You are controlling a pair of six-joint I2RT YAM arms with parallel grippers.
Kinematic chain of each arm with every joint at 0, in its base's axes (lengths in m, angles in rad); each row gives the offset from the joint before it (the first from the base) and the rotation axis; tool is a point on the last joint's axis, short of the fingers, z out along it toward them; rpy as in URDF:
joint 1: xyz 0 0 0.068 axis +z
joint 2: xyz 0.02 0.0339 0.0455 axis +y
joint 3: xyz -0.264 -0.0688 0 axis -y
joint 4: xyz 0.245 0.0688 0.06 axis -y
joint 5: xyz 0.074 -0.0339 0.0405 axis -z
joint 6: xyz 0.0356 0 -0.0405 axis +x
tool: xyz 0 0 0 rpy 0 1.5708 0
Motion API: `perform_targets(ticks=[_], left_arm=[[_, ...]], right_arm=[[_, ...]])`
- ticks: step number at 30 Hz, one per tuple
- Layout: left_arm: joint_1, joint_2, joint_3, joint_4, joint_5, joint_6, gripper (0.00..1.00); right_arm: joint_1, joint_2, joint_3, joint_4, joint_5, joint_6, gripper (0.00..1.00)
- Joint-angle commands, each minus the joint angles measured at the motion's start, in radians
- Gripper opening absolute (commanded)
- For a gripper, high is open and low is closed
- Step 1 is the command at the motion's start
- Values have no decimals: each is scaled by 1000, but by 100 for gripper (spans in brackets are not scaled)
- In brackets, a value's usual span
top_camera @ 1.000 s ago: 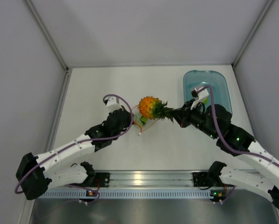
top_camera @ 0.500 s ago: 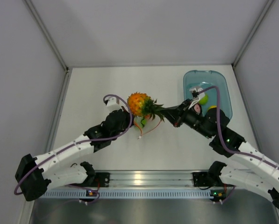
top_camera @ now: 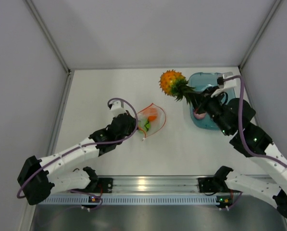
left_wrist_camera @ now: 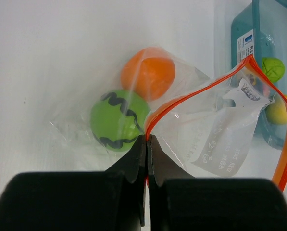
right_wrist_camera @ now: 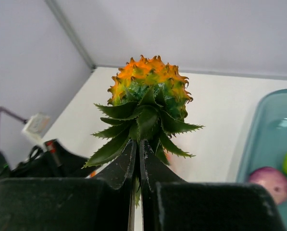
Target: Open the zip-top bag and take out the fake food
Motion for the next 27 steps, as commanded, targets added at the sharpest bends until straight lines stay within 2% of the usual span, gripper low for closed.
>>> perform_targets(ticks=[1,4,5,11,14,18,22,27], left_arm=[[6,-22,1,26,-18,-1,0],[7,-42,0,11,-15,9,0],[7,-50,2,8,-10,15,0],[10,-59,27,-23,20,44,0],[10,-62,30,-26,33,71,0],[13,-59,39,-38,48,108,0],[16,-41,60,-41,90,133,0],[18,-18,80,-45,120,145,0]], right_arm=[[-77,62,91,-74,117,-92,0],[-242,107,100,-78,39,-90,0],[-343,123,103,-83,-16,-81,0],[-640,277,121,-78,-196,-53,0],[-747,366,138,-61,-283,-47,0],[-829,478,198,-63,-308,-40,0],[-890,657,310,-127,-368,-32,0],[-930,858,572,-343,-366,-59,0]])
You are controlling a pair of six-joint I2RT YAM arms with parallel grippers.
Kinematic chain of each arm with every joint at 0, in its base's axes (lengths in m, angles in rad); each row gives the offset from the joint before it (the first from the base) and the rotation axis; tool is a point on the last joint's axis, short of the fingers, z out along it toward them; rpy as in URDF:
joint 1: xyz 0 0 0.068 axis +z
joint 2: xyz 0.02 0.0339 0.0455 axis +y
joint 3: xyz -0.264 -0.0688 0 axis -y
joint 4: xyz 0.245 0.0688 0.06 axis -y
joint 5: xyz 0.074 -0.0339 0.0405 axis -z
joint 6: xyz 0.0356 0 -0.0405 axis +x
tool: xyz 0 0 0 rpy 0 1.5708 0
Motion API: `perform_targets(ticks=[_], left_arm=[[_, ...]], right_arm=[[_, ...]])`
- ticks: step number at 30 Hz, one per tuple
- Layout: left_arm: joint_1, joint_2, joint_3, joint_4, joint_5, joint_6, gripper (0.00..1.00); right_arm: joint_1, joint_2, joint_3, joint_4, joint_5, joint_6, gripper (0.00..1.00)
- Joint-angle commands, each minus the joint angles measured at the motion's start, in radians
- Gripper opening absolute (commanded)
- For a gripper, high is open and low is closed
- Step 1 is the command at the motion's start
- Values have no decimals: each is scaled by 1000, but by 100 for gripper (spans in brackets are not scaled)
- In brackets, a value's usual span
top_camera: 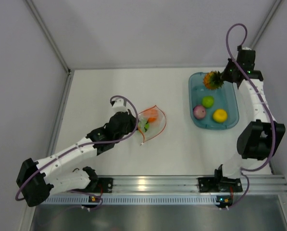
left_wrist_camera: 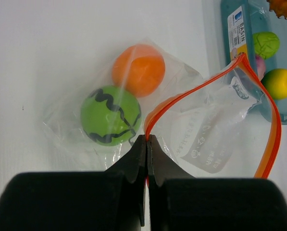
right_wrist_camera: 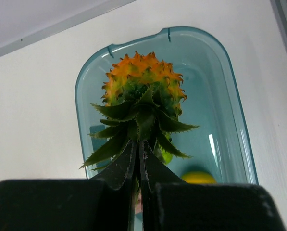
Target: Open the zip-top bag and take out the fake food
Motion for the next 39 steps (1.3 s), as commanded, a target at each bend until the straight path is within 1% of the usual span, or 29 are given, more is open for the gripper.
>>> perform_targets(ticks=[1,2,3,5,7,10,13,15,16,17,18,19,20,21,23,24,26,28,29,30,31,32,33,34,35,36,37,39], left_arm=[[6,13,44,7,34,32,0],[6,15,46,7,37,32,0],[7,15,46,7,38,33,0],[7,18,47,7,38,38,0],[7,18,50,8,41,40,0],[9,18,50,7,37,46,0],[9,25,59,4,43,52,0],[10,25,59,4,44,53,0],[10,25,59,4,44,53,0],[10,24,59,4,44,55,0],[10,22,56,4,43,56,0],[10,19,56,2,43,56,0],[10,19,56,-2,40,58,0],[10,21,58,-2,40,58,0],[10,21,59,-4,40,56,0],[10,22,61,-5,38,56,0],[10,25,65,-7,37,55,0],[10,25,73,-5,37,56,0],[10,27,76,-7,35,56,0],[10,27,78,-5,34,56,0],[10,28,84,-7,32,55,0],[10,30,88,-7,31,59,0],[10,30,92,-7,29,61,0],[10,30,101,-5,26,63,0],[10,31,105,-8,23,64,0],[10,36,113,-11,17,66,0],[10,41,127,-21,11,69,0],[10,45,139,-25,5,75,0]], right_arm=[[-22,124,195,-152,-7,-22,0],[-22,157,271,-191,24,-35,0],[-20,218,310,-256,30,-43,0],[-20,273,405,-327,82,-59,0],[-22,332,440,-386,70,-77,0],[-22,379,476,-421,63,-103,0],[-22,431,522,-453,78,-118,5],[-20,458,562,-462,93,-120,24],[-22,462,569,-466,101,-120,31],[-22,458,577,-458,121,-120,40],[-22,453,579,-452,131,-120,46],[-22,438,582,-450,145,-118,56],[-23,430,600,-450,173,-118,81],[-23,423,612,-450,184,-118,88],[-26,396,652,-455,185,-118,96],[-26,369,664,-459,185,-121,99],[-26,329,660,-444,193,-123,99],[-25,245,632,-403,184,-120,99],[-23,210,565,-377,129,-123,99],[-23,126,513,-336,88,-122,99],[-23,78,453,-236,43,-105,99],[-23,30,321,-169,-82,-86,99],[-25,-70,243,-100,-159,-65,99],[-28,-120,159,76,-342,-18,100],[-29,-163,-4,164,-427,12,99],[-28,-227,-70,238,-492,53,99],[-19,-249,-152,324,-564,134,99],[15,-298,-193,321,-583,155,99]])
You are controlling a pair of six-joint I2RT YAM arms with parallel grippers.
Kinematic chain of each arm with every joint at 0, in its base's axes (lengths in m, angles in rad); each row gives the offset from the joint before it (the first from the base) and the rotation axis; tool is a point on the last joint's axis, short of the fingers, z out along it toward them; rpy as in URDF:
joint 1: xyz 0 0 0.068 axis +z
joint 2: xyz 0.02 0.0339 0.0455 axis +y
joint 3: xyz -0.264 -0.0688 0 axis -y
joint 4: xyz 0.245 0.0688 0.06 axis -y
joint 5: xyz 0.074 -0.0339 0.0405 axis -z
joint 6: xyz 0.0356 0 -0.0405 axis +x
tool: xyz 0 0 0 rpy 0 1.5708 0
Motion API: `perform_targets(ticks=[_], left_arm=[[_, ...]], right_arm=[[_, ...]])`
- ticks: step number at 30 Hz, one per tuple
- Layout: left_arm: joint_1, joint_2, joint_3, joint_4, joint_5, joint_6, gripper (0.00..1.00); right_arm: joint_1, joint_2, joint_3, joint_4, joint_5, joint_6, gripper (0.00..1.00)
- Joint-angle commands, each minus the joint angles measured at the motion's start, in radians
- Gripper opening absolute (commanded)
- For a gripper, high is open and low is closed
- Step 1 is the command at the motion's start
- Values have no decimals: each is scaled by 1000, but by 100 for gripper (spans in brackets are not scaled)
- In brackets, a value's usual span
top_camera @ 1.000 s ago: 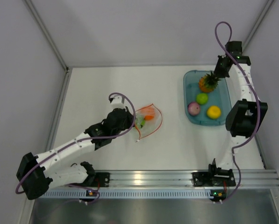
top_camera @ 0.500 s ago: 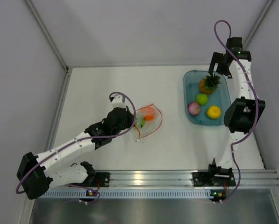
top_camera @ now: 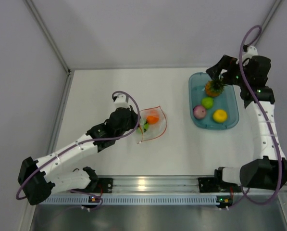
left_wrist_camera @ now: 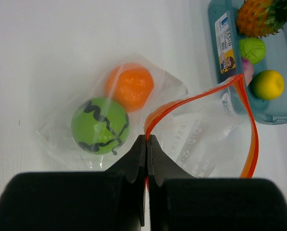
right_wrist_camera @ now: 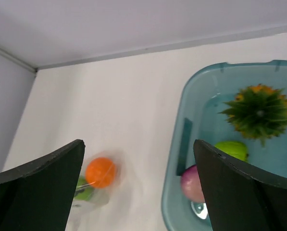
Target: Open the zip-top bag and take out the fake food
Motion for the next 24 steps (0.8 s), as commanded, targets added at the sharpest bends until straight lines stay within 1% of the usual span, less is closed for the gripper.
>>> perform_targets(ticks=[1,3,4,6,7,8,10,11,13,14,15,18,19,21,22,24], left_arm=[[4,11,65,5,-24,29,0],[4,11,73,3,-21,33,0],[4,11,76,3,-19,31,0],[4,14,90,3,-4,28,0],[4,16,93,5,5,17,0],[4,17,98,8,16,13,0],[4,22,108,6,39,-3,0],[1,23,112,6,37,-15,0],[-1,29,116,6,19,-33,0],[-1,31,113,8,8,-43,0],[-2,26,109,8,-9,-53,0],[-4,20,104,14,-24,-101,0],[-8,17,96,32,-26,-119,0],[-13,3,84,57,-27,-136,0],[-21,-1,72,80,-30,-150,0],[-28,-18,58,97,-32,-167,0]], right_arm=[[96,-54,-146,228,-165,121,95],[217,-150,-207,240,-54,98,93],[325,-179,-267,247,27,99,90],[404,-256,-319,270,60,134,83],[467,-278,-357,268,113,142,78],[499,-302,-379,271,155,145,75],[579,-363,-420,273,274,159,72],[658,-380,-460,277,351,165,67],[748,-419,-514,297,365,208,62],[772,-428,-528,306,367,220,61],[830,-428,-545,313,403,240,61],[918,-405,-574,332,463,275,59],[959,-393,-589,351,492,289,56],[981,-356,-602,374,511,326,53],[989,-342,-609,394,523,340,49],[994,-298,-611,417,540,367,46]])
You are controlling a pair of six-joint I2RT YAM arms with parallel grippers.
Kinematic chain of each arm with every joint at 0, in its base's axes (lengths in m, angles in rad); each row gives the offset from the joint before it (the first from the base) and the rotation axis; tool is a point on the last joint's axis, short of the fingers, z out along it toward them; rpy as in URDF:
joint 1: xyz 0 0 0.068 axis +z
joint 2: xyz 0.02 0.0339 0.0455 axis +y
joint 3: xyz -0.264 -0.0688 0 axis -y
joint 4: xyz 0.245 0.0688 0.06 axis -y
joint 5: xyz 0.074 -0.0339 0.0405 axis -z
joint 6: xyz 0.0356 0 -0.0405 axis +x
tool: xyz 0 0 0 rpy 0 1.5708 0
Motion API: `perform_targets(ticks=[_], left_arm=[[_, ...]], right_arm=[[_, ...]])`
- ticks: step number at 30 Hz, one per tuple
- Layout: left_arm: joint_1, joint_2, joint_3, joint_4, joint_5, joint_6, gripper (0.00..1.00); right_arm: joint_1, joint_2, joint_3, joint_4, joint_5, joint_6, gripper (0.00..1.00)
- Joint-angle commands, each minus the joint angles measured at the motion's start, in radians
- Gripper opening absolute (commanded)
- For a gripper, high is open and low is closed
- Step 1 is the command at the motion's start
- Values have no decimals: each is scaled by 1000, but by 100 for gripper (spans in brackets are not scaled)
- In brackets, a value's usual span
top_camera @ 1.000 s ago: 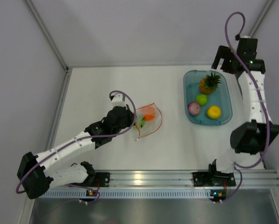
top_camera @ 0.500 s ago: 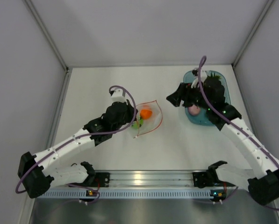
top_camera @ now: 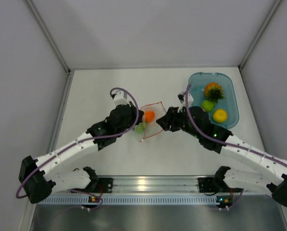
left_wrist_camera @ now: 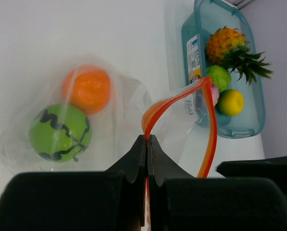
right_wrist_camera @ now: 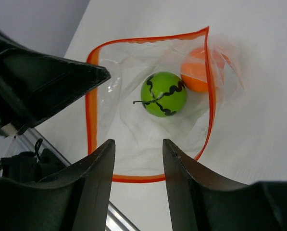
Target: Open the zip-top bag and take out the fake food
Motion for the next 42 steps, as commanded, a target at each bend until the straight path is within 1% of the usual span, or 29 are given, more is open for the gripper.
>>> perform_targets(ticks=[1,5,7,10,11,13,15,17,20,23,27,29,33,36,38,42], left_arm=[[-17,-46,-22,100,-23,-65,0],[-42,-66,-63,155,-45,-97,0],[-71,-71,-69,166,-65,-111,0],[-115,-77,-88,183,-120,-136,0],[-126,-80,-94,217,-138,-142,0],[-161,-81,-105,241,-186,-154,0],[-178,-77,-112,252,-213,-165,0],[-191,-68,-114,265,-220,-174,0],[-194,-51,-111,265,-226,-182,0],[-197,-38,-117,265,-247,-198,0],[-198,-37,-132,265,-289,-251,0],[-198,-35,-140,274,-301,-266,0],[-200,-41,-145,277,-322,-303,0],[-200,-49,-135,278,-318,-303,0],[-200,-57,-134,280,-310,-300,0],[-200,-84,-137,278,-303,-278,0]], right_arm=[[20,51,-2,114,95,82,44],[19,131,11,181,112,104,39],[20,164,34,188,115,118,38],[20,233,60,191,131,147,36],[20,250,67,192,137,160,35],[22,286,58,229,137,196,32],[20,316,51,261,143,245,31],[22,336,30,289,146,294,33],[33,358,5,338,152,325,34],[54,382,18,333,161,323,32],[102,398,-16,364,215,343,27],[112,424,-19,373,214,352,27],[117,476,-28,425,162,335,25],[117,533,-19,432,144,319,25],[116,566,-19,424,151,308,25],[84,571,-34,379,189,271,27]])
